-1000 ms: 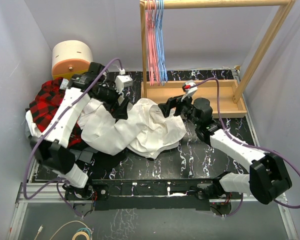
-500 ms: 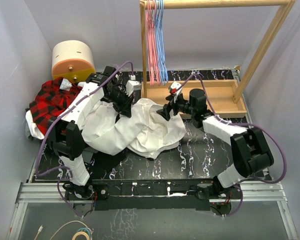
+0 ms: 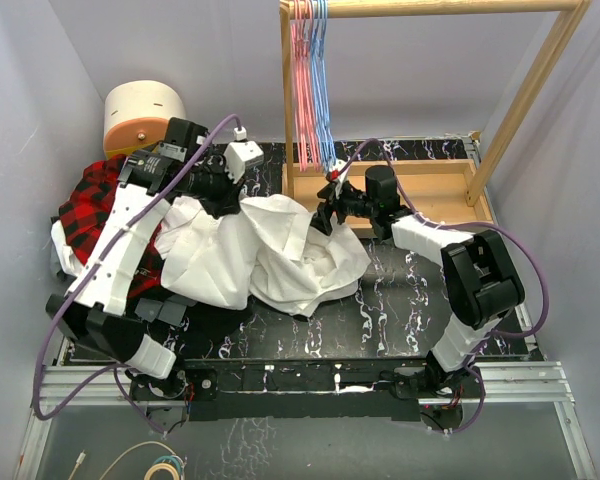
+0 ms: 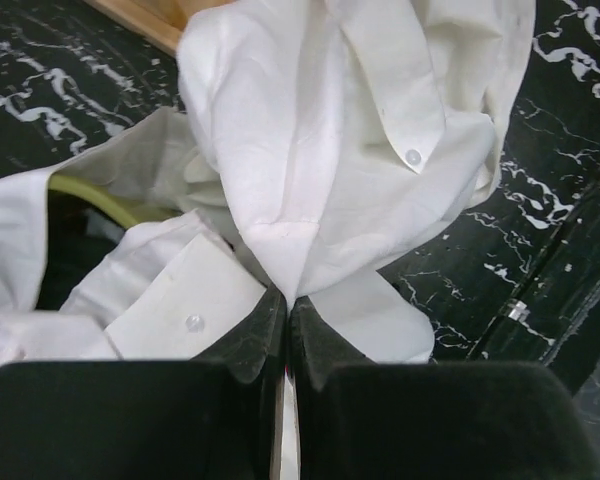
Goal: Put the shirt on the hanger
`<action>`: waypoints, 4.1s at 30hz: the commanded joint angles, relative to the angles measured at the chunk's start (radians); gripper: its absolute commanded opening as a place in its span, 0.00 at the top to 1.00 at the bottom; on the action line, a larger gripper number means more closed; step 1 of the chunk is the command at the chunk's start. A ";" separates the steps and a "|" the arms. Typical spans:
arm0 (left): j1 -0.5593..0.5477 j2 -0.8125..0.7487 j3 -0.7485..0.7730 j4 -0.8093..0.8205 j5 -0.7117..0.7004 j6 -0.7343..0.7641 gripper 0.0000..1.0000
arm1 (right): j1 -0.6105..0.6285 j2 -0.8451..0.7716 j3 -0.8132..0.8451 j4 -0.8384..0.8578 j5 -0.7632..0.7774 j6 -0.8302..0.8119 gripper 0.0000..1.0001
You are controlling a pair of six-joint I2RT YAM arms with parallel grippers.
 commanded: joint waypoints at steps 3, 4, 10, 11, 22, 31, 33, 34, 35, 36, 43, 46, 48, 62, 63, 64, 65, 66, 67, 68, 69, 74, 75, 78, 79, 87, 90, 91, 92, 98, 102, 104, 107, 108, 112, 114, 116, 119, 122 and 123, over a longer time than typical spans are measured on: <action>-0.002 -0.051 0.037 0.043 -0.327 -0.001 1.00 | 0.002 -0.038 -0.022 0.186 0.010 0.085 0.09; 0.000 -0.051 0.043 0.059 -0.375 0.006 1.00 | 0.004 -0.045 -0.033 0.209 0.020 0.090 0.09; 0.012 -0.025 0.080 0.157 -0.573 0.049 0.96 | 0.002 -0.054 -0.086 0.343 0.122 0.147 0.08; 0.012 -0.014 0.083 0.179 -0.594 0.057 0.93 | 0.001 -0.055 -0.100 0.373 0.145 0.165 0.08; 0.015 0.231 0.206 0.191 -0.679 -0.047 0.64 | 0.010 -0.137 -0.247 0.531 0.308 0.354 0.10; 0.015 0.230 0.588 -0.083 -0.550 -0.111 0.03 | 0.017 -0.295 -0.360 0.492 0.409 0.400 0.08; 0.015 0.184 0.584 -0.125 -0.513 -0.110 0.03 | 0.017 -0.328 -0.355 0.437 0.406 0.452 0.07; 0.015 0.161 0.569 -0.143 -0.495 -0.105 0.03 | 0.017 -0.349 -0.357 0.416 0.408 0.489 0.05; 0.015 0.136 0.549 -0.164 -0.475 -0.103 0.03 | 0.017 -0.372 -0.358 0.394 0.417 0.528 0.03; 0.015 0.113 0.525 -0.181 -0.457 -0.102 0.03 | 0.017 -0.402 -0.361 0.371 0.430 0.573 0.02; 0.023 -0.082 0.295 -0.216 -0.263 -0.125 0.03 | 0.018 -0.708 -0.271 0.035 0.430 0.714 0.03; 0.070 -0.112 0.289 -0.196 -0.249 -0.214 0.03 | 0.019 -0.828 -0.180 -0.090 0.465 0.702 0.13; 0.107 -0.135 0.284 -0.160 -0.273 -0.281 0.03 | 0.018 -0.882 -0.122 -0.091 0.512 0.699 0.23; 0.266 -0.209 0.278 -0.087 -0.315 -0.389 0.03 | 0.018 -0.130 0.939 -0.590 0.715 0.701 0.65; 0.274 -0.215 0.265 -0.086 -0.305 -0.385 0.03 | 0.017 -0.101 0.964 -0.594 0.713 0.702 0.66; 0.280 -0.221 0.254 -0.087 -0.293 -0.379 0.03 | 0.017 -0.079 0.983 -0.596 0.708 0.703 0.67; 0.285 -0.226 0.245 -0.087 -0.284 -0.373 0.03 | 0.018 -0.063 0.999 -0.599 0.707 0.704 0.67; 0.287 -0.232 0.236 -0.086 -0.276 -0.370 0.03 | 0.017 -0.050 1.009 -0.597 0.708 0.704 0.67; 0.290 -0.237 0.229 -0.085 -0.269 -0.365 0.03 | 0.019 -0.042 1.016 -0.596 0.710 0.703 0.68; 0.291 -0.240 0.223 -0.087 -0.263 -0.359 0.03 | 0.017 -0.036 1.019 -0.594 0.712 0.702 0.68; 0.291 -0.244 0.218 -0.086 -0.263 -0.351 0.03 | 0.017 -0.034 1.017 -0.589 0.713 0.698 0.68; 0.291 -0.254 0.189 -0.079 -0.265 -0.335 0.03 | 0.017 -0.026 1.015 -0.583 0.700 0.695 0.63; 0.291 -0.254 0.185 -0.082 -0.259 -0.335 0.03 | 0.018 -0.026 1.011 -0.583 0.697 0.695 0.60; 0.291 -0.256 0.173 -0.085 -0.240 -0.327 0.03 | 0.018 -0.035 0.991 -0.578 0.713 0.696 0.54; 0.291 -0.254 0.171 -0.086 -0.238 -0.328 0.03 | 0.017 -0.044 0.980 -0.570 0.720 0.698 0.53; 0.292 -0.246 0.167 -0.089 -0.228 -0.322 0.03 | 0.018 -0.094 0.924 -0.481 0.693 0.722 0.50; 0.292 -0.245 0.166 -0.090 -0.222 -0.319 0.03 | 0.019 -0.090 0.927 -0.476 0.668 0.723 0.50; 0.292 -0.244 0.165 -0.090 -0.221 -0.318 0.03 | 0.019 -0.087 0.930 -0.478 0.664 0.723 0.50; 0.293 -0.245 0.164 -0.091 -0.219 -0.317 0.03 | 0.018 -0.082 0.931 -0.481 0.662 0.723 0.50; 0.292 -0.244 0.164 -0.098 -0.206 -0.308 0.03 | 0.019 -0.062 0.932 -0.492 0.654 0.724 0.52; 0.292 -0.244 0.162 -0.102 -0.198 -0.305 0.03 | 0.022 -0.053 0.938 -0.495 0.654 0.722 0.53; 0.293 -0.243 0.168 -0.105 -0.191 -0.305 0.03 | 0.024 -0.046 0.947 -0.499 0.655 0.718 0.54; 0.296 -0.242 0.180 -0.109 -0.176 -0.305 0.03 | 0.030 -0.033 0.962 -0.511 0.653 0.714 0.55; 0.298 -0.241 0.181 -0.109 -0.175 -0.306 0.03 | 0.032 -0.027 0.965 -0.513 0.652 0.713 0.55; 0.303 -0.240 0.181 -0.109 -0.167 -0.307 0.03 | 0.040 -0.016 0.967 -0.515 0.660 0.709 0.55; 0.304 -0.240 0.183 -0.109 -0.165 -0.305 0.03 | 0.042 -0.014 0.966 -0.516 0.671 0.705 0.56; 0.305 -0.239 0.183 -0.109 -0.165 -0.304 0.03 | 0.042 -0.011 0.965 -0.517 0.680 0.702 0.57; 0.305 -0.240 0.179 -0.110 -0.165 -0.302 0.03 | 0.042 -0.011 0.961 -0.516 0.699 0.703 0.61; 0.305 -0.243 0.173 -0.110 -0.163 -0.300 0.03 | 0.042 -0.016 0.955 -0.515 0.711 0.699 0.62; 0.305 -0.243 0.174 -0.110 -0.162 -0.300 0.03 | 0.042 -0.016 0.954 -0.515 0.716 0.695 0.62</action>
